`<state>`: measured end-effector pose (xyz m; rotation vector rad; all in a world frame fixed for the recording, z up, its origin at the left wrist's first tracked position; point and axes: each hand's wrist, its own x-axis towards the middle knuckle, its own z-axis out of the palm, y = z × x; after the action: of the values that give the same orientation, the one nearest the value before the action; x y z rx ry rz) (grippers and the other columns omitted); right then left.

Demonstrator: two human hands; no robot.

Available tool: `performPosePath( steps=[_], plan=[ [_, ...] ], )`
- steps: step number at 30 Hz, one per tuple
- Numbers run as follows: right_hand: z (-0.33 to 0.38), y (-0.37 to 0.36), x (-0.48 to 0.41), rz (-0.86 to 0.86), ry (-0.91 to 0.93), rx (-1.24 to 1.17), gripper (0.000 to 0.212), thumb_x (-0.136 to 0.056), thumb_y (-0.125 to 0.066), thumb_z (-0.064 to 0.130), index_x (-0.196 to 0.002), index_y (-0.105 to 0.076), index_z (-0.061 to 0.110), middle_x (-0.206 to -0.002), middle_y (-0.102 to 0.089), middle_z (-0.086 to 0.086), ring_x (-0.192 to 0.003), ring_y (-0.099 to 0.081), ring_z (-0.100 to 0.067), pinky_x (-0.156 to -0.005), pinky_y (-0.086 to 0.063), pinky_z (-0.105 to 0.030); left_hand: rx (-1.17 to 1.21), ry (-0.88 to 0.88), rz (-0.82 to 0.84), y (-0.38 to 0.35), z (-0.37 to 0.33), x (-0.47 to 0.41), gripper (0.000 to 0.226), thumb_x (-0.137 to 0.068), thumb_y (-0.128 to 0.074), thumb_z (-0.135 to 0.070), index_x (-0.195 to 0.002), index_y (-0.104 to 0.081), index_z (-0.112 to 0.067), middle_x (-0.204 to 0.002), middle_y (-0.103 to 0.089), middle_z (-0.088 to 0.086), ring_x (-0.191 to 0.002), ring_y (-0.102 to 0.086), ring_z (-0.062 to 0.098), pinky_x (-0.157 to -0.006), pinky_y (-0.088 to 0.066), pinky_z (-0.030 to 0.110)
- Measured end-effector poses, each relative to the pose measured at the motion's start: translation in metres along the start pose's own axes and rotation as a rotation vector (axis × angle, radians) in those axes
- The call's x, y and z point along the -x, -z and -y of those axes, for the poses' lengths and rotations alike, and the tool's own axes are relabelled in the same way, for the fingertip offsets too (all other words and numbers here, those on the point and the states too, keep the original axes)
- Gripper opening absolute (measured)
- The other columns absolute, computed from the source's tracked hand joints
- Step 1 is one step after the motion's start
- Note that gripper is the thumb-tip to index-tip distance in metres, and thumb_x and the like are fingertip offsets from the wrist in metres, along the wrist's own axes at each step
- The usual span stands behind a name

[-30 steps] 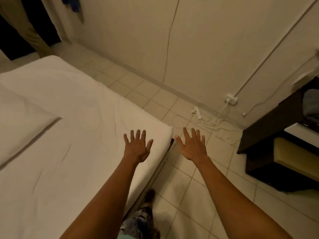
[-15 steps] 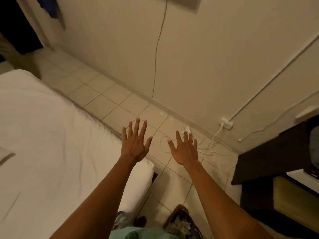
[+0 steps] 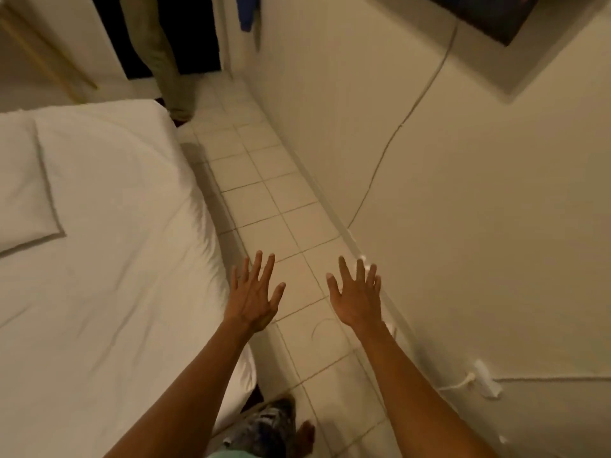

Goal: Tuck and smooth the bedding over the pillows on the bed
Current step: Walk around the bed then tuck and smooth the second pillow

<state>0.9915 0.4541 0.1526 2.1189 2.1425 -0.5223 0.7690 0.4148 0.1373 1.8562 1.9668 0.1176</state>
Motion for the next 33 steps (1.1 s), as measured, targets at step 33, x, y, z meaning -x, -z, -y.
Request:
performPosePath(
  steps=[33],
  plan=[
    [0.278, 0.104, -0.569, 0.279, 0.867, 0.216, 0.068, -0.104, -0.019, 0.058, -0.162, -0.013, 0.024, -0.168, -0.008, -0.016, -0.155, 0.002, -0.036, -0.124, 0.0, -0.053, 0.16, 0.925, -0.237, 0.121, 0.108, -0.389, 0.074, -0.098, -0.01, -0.061, -0.158, 0.01, -0.023, -0.166, 0.011, 0.007, -0.152, 0.014, 0.031, -0.116, 0.015, 0.043]
  ],
)
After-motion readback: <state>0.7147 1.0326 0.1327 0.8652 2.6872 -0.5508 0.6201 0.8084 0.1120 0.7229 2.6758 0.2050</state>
